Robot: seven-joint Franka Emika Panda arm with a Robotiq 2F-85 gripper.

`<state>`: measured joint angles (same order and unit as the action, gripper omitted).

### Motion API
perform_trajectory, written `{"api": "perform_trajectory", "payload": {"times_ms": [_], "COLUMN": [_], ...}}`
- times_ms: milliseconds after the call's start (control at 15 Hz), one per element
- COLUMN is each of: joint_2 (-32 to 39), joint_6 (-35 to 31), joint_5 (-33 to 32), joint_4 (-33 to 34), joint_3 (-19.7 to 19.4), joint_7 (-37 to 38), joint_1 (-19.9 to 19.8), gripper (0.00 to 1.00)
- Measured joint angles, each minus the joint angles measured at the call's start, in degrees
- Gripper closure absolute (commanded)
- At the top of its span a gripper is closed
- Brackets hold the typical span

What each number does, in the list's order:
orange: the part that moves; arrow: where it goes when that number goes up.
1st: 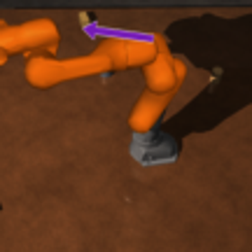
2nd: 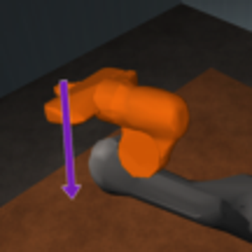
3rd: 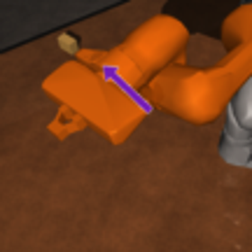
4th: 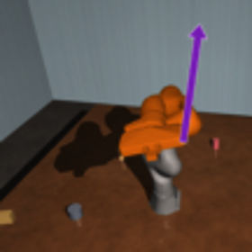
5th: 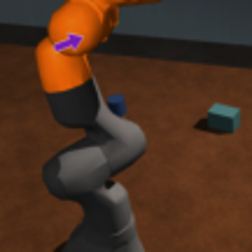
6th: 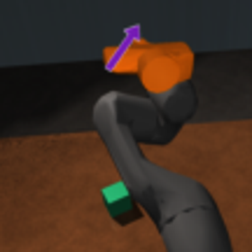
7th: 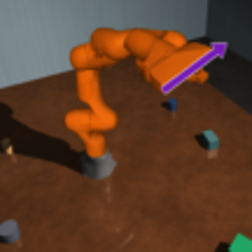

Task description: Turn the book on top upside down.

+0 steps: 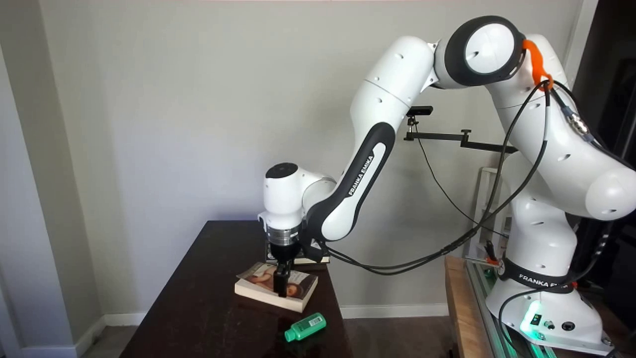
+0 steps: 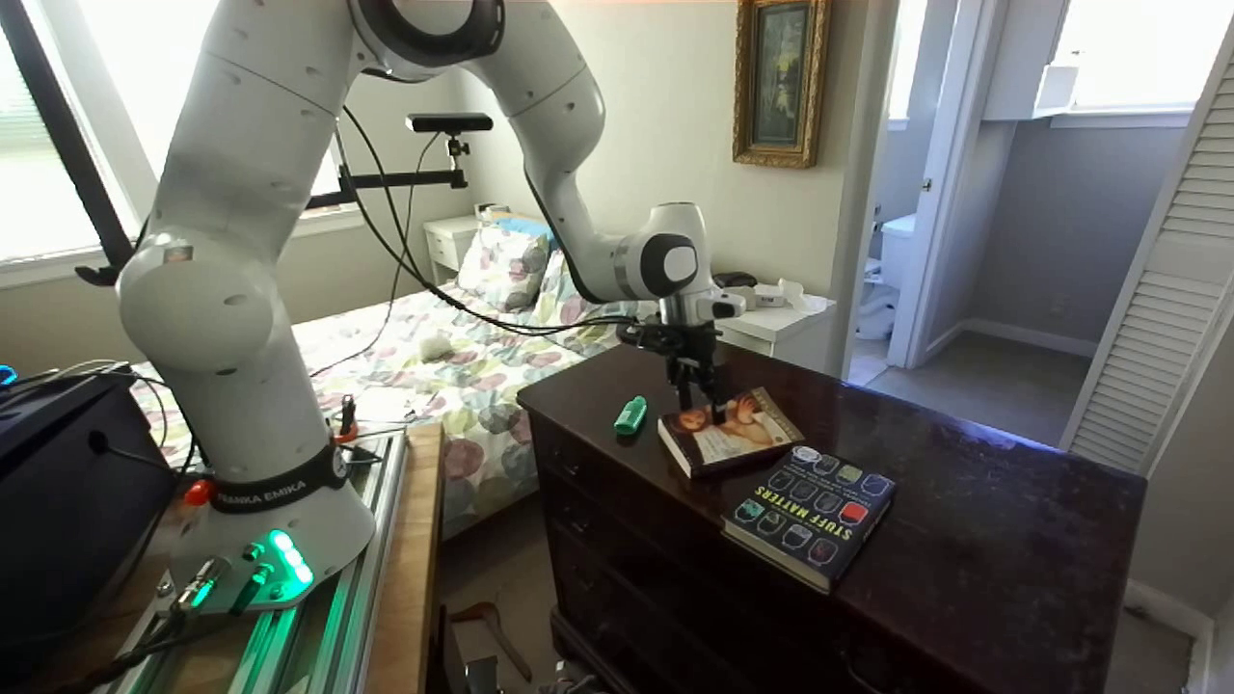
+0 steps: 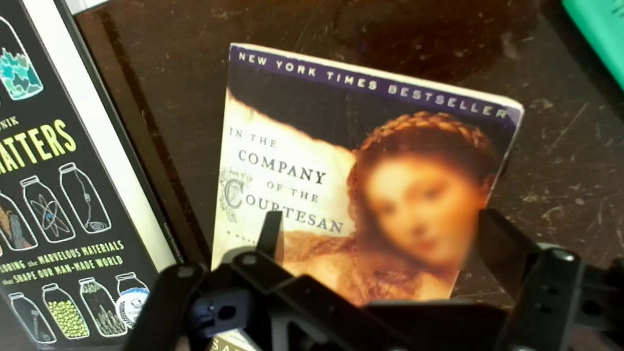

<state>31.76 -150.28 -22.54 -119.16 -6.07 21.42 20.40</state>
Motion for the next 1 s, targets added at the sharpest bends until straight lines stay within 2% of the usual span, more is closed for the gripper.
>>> {"api": "perform_trajectory", "payload": {"times_ms": [400,1000], "joint_2": [1.4,1.62], "joint_6": [-1.11,-1.11], "joint_5": [-3.17,-3.19], "joint_4": [-0.02,-0.6], "joint_3": [-2.67,-2.03], "joint_7": [2.46,2.57], "joint_1": [3.33,3.48], "gripper": [0.0,0.02]}}
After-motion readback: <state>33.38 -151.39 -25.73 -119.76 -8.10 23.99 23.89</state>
